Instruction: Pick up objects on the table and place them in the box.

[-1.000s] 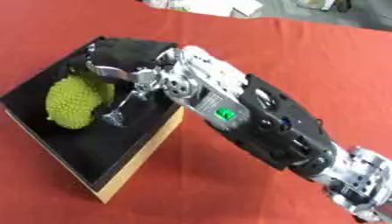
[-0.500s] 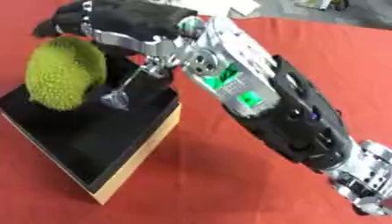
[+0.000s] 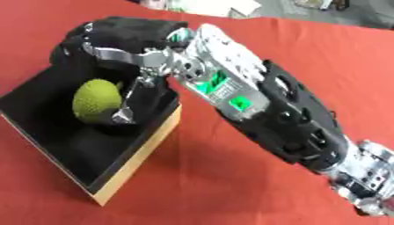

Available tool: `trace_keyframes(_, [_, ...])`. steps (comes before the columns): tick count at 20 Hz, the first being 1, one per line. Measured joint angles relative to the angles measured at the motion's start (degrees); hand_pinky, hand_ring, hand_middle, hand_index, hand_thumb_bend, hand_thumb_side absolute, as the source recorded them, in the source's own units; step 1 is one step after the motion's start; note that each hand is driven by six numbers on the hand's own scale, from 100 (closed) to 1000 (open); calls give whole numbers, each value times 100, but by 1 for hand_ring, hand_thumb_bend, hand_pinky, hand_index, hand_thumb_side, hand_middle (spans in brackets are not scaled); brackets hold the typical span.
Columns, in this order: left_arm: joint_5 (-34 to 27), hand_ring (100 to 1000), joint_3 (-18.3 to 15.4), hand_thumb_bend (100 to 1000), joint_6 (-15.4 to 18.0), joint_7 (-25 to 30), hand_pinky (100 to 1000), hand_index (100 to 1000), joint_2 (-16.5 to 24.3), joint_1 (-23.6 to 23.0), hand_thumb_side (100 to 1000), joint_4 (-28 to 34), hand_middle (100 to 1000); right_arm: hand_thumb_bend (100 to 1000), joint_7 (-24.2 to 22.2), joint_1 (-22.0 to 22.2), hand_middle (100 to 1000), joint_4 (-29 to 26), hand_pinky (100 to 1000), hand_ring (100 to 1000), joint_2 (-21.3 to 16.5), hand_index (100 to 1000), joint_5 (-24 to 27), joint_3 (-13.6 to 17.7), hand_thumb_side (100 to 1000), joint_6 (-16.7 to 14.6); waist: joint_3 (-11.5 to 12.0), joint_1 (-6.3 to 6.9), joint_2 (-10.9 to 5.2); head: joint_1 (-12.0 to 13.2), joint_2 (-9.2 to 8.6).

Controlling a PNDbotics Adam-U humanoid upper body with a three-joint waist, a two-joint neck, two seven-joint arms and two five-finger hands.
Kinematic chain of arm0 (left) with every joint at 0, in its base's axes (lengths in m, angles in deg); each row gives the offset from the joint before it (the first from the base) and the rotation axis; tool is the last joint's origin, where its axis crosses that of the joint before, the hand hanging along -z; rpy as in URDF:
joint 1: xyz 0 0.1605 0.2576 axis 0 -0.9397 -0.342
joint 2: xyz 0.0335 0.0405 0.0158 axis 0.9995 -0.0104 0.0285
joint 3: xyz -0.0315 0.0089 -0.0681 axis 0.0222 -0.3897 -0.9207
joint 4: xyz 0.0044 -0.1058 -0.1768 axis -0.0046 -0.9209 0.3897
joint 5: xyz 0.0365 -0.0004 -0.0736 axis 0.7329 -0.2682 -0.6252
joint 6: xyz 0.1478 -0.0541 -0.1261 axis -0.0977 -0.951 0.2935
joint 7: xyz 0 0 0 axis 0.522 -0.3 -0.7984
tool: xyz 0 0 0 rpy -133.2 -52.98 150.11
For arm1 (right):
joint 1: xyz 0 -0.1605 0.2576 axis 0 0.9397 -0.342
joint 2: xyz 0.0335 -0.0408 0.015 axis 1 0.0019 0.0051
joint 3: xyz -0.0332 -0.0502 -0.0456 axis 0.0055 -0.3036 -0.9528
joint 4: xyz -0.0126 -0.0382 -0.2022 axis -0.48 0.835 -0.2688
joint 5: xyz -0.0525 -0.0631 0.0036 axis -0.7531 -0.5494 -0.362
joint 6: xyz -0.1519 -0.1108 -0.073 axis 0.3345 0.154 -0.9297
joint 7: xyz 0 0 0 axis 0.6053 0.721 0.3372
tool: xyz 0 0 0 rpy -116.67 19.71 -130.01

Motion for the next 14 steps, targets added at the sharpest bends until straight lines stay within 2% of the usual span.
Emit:
trace_keyframes(2, [0,553,0,100,-1,0,673,678,0,-1,100,0,538,370,56,8,787,-58,876,883,-2,909,33,39,100,59,-7,0,0,2,0])
trace_keyframes(3, [0,553,-1,100,-1,0,673,678,0,-4,100,0,538,331,105,24,779,-130,873,877,-8,904,53,92,100,104,-15,0,0,5,0])
trace_keyframes(4, [0,553,-2,100,-1,-1,673,678,0,-14,100,0,538,236,166,53,761,-226,867,867,-25,893,69,169,100,162,-27,0,0,10,0])
trace_keyframes(5, [0,553,-2,100,-1,-5,673,678,0,-27,100,0,538,100,238,77,735,-338,853,854,-49,872,102,270,100,232,-40,0,0,15,0])
trace_keyframes(8, [4,553,-8,100,1,-26,672,678,1,-49,100,0,538,100,502,181,648,-758,817,809,-231,813,295,675,100,487,-91,4,0,63,0])
trace_keyframes(11, [32,553,-24,100,16,-48,673,678,1,-87,100,-1,538,100,791,244,630,-1048,808,795,-424,808,557,1137,116,759,-145,43,-1,127,0])
trace_keyframes(14, [51,552,-52,100,28,-75,673,678,6,-108,100,-2,538,100,1080,323,627,-1141,814,791,-648,806,845,1608,293,873,-214,82,-1,218,0])
